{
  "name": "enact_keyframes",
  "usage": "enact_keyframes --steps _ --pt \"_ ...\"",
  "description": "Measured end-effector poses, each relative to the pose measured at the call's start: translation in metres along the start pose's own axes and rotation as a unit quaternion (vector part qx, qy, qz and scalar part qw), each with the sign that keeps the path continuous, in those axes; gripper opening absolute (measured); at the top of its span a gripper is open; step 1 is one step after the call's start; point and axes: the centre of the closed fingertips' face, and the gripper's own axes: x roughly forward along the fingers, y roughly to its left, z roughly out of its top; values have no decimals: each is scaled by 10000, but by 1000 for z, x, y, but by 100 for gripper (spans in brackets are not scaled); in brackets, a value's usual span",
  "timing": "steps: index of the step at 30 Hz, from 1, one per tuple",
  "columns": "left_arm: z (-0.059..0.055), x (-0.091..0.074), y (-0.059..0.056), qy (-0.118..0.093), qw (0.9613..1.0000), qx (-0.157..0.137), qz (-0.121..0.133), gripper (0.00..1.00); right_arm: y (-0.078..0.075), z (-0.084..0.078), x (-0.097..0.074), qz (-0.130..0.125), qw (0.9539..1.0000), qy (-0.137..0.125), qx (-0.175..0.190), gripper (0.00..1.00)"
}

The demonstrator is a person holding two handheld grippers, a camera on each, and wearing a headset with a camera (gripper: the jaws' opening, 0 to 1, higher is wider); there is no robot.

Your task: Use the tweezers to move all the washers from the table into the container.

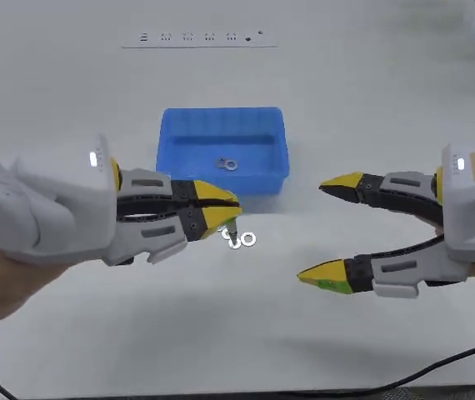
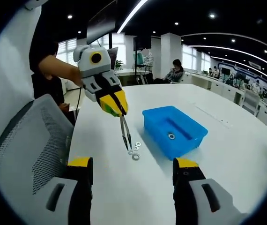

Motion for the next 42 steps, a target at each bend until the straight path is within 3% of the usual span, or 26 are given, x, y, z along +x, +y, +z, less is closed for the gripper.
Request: enact_keyframes --steps 9,22,28,34,42 --pt "-5 3 2 28 9999 -116 34 5 13 -3 6 211 9997 -68 92 83" --pt "-5 7 0 65 9999 -141 -17 5 16 -5 7 286 9993 -95 213 84" --pt "-6 5 1 252 9995 -132 -138 5 17 -5 15 337 9992 -70 219 84" --pt "-7 7 1 369 9990 -122 -223 5 15 6 27 399 9989 -173 200 79" --pt "-6 11 -1 410 9986 -133 -316 5 6 19 48 484 9985 -237 118 63"
